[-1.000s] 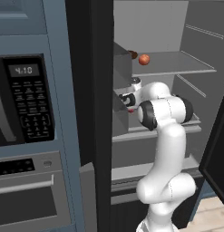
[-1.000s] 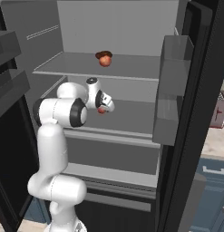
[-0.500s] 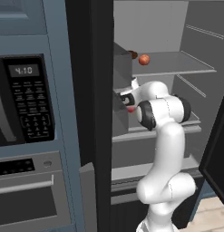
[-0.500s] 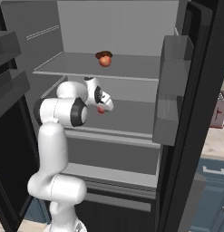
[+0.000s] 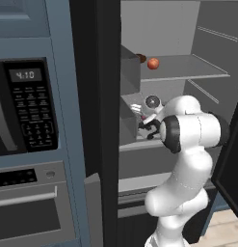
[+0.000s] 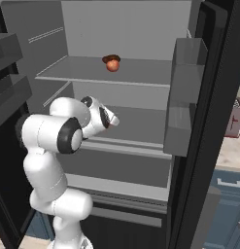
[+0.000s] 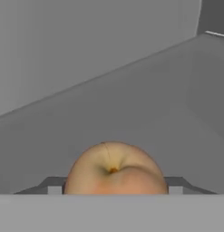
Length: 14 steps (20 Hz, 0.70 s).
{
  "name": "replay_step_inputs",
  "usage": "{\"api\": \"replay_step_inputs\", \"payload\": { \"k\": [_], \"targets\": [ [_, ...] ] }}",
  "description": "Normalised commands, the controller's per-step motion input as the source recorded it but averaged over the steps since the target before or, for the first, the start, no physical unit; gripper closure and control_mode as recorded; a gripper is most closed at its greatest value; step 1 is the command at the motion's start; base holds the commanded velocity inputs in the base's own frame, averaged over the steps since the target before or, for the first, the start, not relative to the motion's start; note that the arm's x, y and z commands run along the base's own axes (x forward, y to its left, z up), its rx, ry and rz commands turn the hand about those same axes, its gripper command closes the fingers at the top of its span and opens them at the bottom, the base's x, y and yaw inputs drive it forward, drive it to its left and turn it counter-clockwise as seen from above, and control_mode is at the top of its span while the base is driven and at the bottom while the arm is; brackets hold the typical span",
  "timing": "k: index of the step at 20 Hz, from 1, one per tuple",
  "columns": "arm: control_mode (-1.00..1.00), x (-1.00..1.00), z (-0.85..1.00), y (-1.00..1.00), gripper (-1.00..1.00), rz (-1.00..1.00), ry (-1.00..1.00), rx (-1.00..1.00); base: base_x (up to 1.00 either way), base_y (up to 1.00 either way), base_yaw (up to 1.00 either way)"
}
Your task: Pick up each peach from the fridge and place one peach on each plate on the dining counter.
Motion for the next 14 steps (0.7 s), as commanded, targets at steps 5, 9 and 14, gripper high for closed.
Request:
{"api": "replay_step_inputs", "payload": {
  "k": [5,9,14],
  "targets": [
    [-1.00,-1.00,0.66,0.00,1.00,0.00,-0.35,-0.03,0.00,0.00,0.00],
    [-1.00,-1.00,0.82,0.00,1.00,0.02,-0.05,-0.05,0.00,0.00,0.00],
    [-1.00,-0.88,0.71,-0.04,1.00,0.06,-0.04,-0.02,0.00,0.00,0.00]
  ]
}}
